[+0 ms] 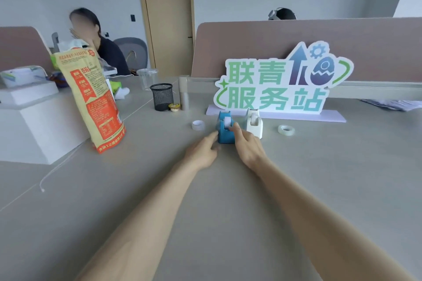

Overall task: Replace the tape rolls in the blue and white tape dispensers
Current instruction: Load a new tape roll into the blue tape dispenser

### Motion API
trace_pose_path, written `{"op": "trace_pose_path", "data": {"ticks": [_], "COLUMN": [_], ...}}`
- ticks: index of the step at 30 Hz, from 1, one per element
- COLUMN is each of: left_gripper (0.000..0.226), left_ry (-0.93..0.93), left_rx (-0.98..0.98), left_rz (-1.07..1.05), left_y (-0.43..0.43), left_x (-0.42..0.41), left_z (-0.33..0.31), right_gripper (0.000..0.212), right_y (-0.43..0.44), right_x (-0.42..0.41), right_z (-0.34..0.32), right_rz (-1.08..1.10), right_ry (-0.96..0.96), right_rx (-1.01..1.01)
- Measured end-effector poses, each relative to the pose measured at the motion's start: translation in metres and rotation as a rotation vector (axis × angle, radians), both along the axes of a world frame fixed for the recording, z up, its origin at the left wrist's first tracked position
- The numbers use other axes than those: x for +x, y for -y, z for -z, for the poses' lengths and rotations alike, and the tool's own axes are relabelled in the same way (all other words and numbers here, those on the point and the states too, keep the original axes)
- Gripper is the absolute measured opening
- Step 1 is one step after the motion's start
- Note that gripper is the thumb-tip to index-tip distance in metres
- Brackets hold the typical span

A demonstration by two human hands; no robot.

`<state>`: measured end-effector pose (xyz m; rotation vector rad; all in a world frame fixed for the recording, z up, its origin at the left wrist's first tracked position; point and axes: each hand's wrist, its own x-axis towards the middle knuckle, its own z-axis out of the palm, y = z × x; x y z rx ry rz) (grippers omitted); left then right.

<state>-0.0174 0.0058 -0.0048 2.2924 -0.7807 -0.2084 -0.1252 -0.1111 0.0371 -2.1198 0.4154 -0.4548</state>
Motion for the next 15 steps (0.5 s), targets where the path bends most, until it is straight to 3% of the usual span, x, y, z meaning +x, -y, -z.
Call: {"op": "trace_pose_path", "data": {"ticks": [5, 10, 13, 15], "left_gripper": [0.052, 0.033, 0.028, 0.038], "left_ry": [0.073, 0.416, 0.588, 0.659], "left_rx": [-0.055, -0.086, -0.248, -0.269], "left_rz": [0.131, 0.178, 0.072, 0.051], "left_y": [-0.027, -0.039, -0.036, -0.032], "left_x": [-0.051, -0.093, -0.086, -0.076], "left_z": [-0.007, -0.015, -0.013, -0.013], "right_gripper": [0.043, 0.015, 0.029, 0.031], "right_y": [0.017, 0.034, 0.036, 0.038], "right_x": [-0.036, -0.069, -0.070, -0.068], "right_z": [0.009, 0.015, 0.020, 0.022], "right_rz": [-0.099, -0.155, -0.152, -0.150], "right_ry": [-0.008, 0.063, 0.103, 0.125], "right_rx": [-0.123, -0.213, -0.312, -0.353]}}
